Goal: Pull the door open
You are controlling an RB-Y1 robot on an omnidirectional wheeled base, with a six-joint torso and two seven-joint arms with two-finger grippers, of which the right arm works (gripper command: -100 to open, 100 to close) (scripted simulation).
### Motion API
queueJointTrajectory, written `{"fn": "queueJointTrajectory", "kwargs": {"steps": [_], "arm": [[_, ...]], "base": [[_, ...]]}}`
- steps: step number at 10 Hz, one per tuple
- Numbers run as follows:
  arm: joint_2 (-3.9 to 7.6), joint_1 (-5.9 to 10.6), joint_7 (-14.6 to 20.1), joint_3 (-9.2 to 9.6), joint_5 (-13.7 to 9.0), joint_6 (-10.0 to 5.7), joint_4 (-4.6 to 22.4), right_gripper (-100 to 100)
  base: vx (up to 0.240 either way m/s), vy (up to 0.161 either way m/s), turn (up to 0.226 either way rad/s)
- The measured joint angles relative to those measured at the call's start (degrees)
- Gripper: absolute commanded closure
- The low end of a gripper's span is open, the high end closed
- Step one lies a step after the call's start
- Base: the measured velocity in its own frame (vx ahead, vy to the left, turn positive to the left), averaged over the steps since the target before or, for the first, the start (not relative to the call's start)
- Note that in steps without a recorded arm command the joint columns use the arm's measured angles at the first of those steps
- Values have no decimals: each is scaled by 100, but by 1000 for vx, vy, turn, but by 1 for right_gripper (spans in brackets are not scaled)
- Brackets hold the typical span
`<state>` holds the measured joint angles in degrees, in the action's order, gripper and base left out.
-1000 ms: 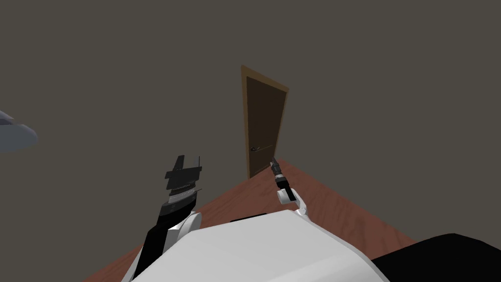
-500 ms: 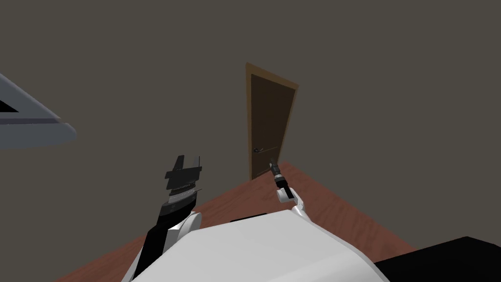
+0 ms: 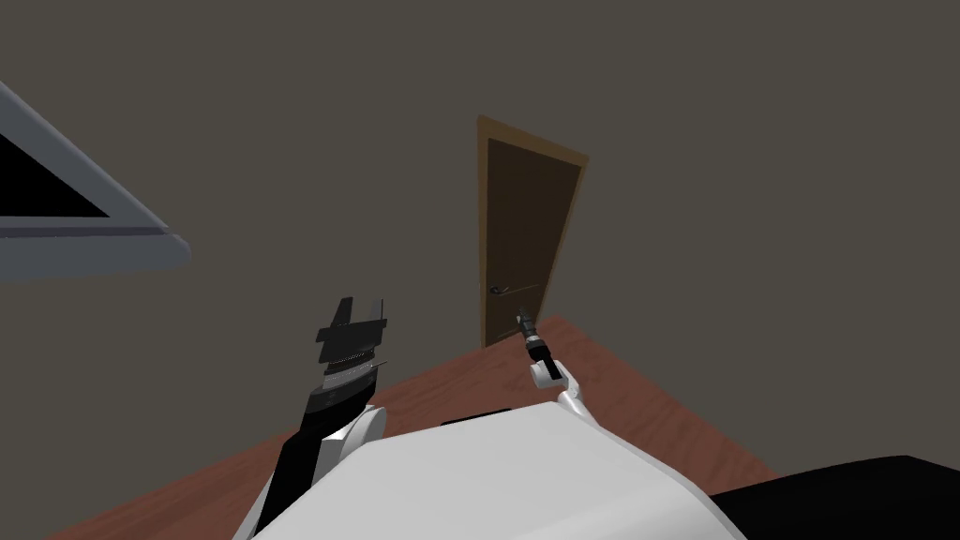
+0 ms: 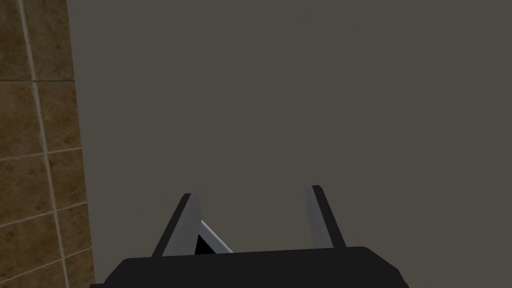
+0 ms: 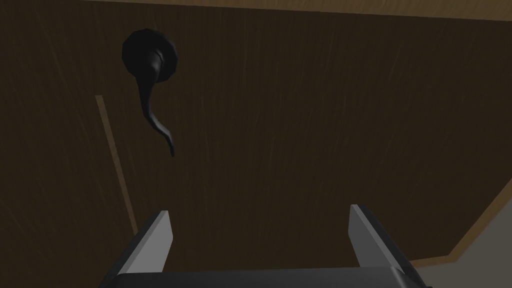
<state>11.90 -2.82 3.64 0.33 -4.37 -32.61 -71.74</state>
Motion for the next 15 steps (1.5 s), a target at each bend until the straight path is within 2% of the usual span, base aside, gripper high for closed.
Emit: {"fn": "queueJointTrajectory", "kwargs": {"steps": [4,6,11,15], "arm": [[64,325,-23,35,-95,-134,726,-100],[120,406,-20,54,-143,-137,928,-100],[207,730,-26,96,-248,-304,1710,-100],[268,915,-30,122,-320,-366,2150,-100]], "base": [[53,-91,168],[52,-80,154],[42,-79,131],[37,-67,117]]}}
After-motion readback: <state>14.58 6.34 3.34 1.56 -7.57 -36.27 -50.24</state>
